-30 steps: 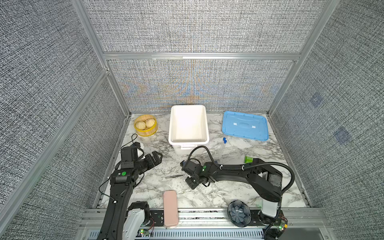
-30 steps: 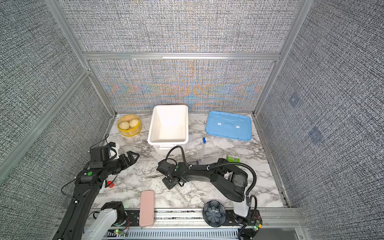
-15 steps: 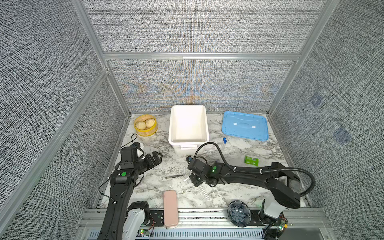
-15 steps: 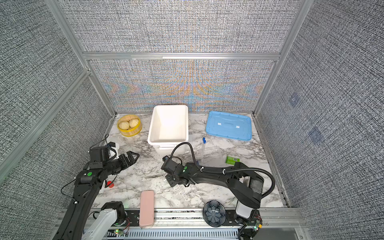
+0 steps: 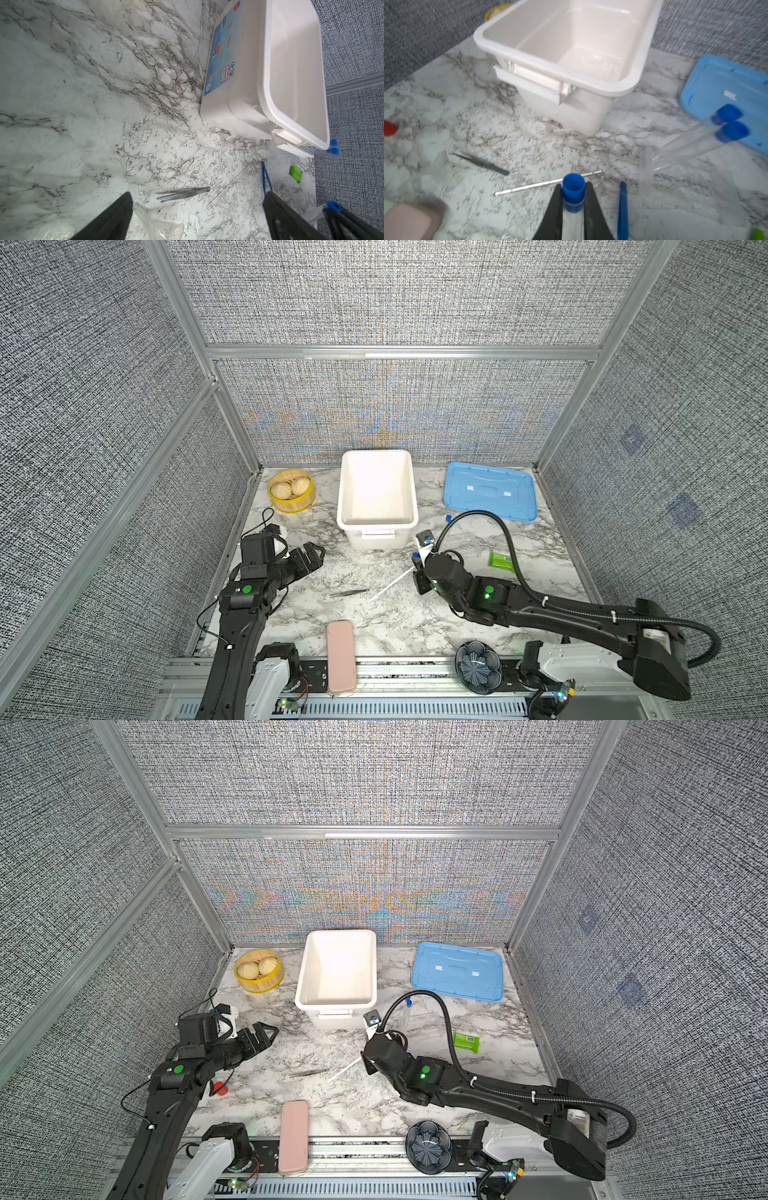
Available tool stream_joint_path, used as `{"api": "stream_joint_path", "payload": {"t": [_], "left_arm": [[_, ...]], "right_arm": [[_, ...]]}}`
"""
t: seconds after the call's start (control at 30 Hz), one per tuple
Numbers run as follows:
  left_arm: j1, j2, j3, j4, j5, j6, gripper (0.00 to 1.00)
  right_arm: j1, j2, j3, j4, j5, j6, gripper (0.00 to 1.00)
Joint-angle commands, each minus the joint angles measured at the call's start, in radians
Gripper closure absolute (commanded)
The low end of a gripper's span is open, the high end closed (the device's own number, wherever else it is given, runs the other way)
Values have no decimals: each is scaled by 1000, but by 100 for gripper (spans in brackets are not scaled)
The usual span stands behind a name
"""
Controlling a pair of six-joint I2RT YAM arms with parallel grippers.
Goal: Organize the chemistry lab equipment
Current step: 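Carry the tube with the right gripper to the clear rack by the blue lid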
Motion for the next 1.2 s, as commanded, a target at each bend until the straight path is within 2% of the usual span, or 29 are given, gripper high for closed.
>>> {"api": "stream_joint_path", "payload": {"t": [0.0,0.2,0.37,0.67,0.87,1.17], "left_arm": [[0,0,-2,7,6,0,1],[-1,-7,-2,3,0,1,1],[-2,2,-1,5,-1,0,1],[-2,10,-2,4,-10,0,1],[-1,25,-1,0,-15,0,1],[-1,36,-1,-2,-20,0,1]], "right_arm": [[-36,-49,-61,303,104,-112,87],[-105,-96,-171,598,96,-293,86],[-192,-107,-269,796,52,-361,86],[-358,7,-373,1067,-39,-372,86],[-372,125,-394,1241,-52,-374,87],[-374,175,-421,1275,-53,-285,87]]}}
